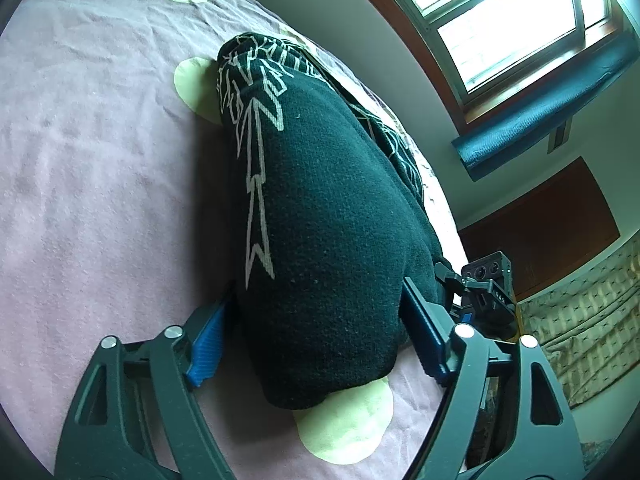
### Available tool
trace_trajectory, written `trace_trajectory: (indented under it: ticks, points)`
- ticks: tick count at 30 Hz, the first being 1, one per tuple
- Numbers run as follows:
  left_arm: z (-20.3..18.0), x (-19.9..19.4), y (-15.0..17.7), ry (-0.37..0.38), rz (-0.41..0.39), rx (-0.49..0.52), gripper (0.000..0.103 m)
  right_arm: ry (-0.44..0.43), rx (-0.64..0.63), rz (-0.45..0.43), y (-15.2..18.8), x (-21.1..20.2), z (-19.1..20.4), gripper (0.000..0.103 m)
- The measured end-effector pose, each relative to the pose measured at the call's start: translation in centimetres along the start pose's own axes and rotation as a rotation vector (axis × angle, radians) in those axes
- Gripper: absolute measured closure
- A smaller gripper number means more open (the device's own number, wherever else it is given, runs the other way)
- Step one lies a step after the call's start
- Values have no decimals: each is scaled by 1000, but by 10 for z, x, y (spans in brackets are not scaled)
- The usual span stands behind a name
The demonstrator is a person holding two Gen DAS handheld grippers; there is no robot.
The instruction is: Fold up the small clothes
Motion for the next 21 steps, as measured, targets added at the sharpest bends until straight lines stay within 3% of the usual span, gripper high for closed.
trace_trajectory:
  ticks: [8,12,16,19,21]
  points:
    - [-10,-28,-10,22,-65,37,17,23,1,-11,-4,-10,6,44]
    - [-7,-28,-23,15,-71,42,17,40,-25,-5,-22,-10,21,42]
    - [-11,-17,-24,-18,-53,74,14,145,-74,-63,-46,-20,28,42]
    - [-13,-10,-21,-51,-40,118,12,64,-46,-57,-55,-26,36,40]
    - [-11,-4,-16,-63,-17,125,12,58,-32,-47,-67,-17,40,40]
Point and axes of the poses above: each gripper's, at about its wrist camera, not at the fingertips, and x roughly the way its jaws point, z to its left, y to its underside, the point moved 9 cm from there along x, roughly the way its jaws point, and after that the axes turned 13 degrees about x, right-handed, at the moved point
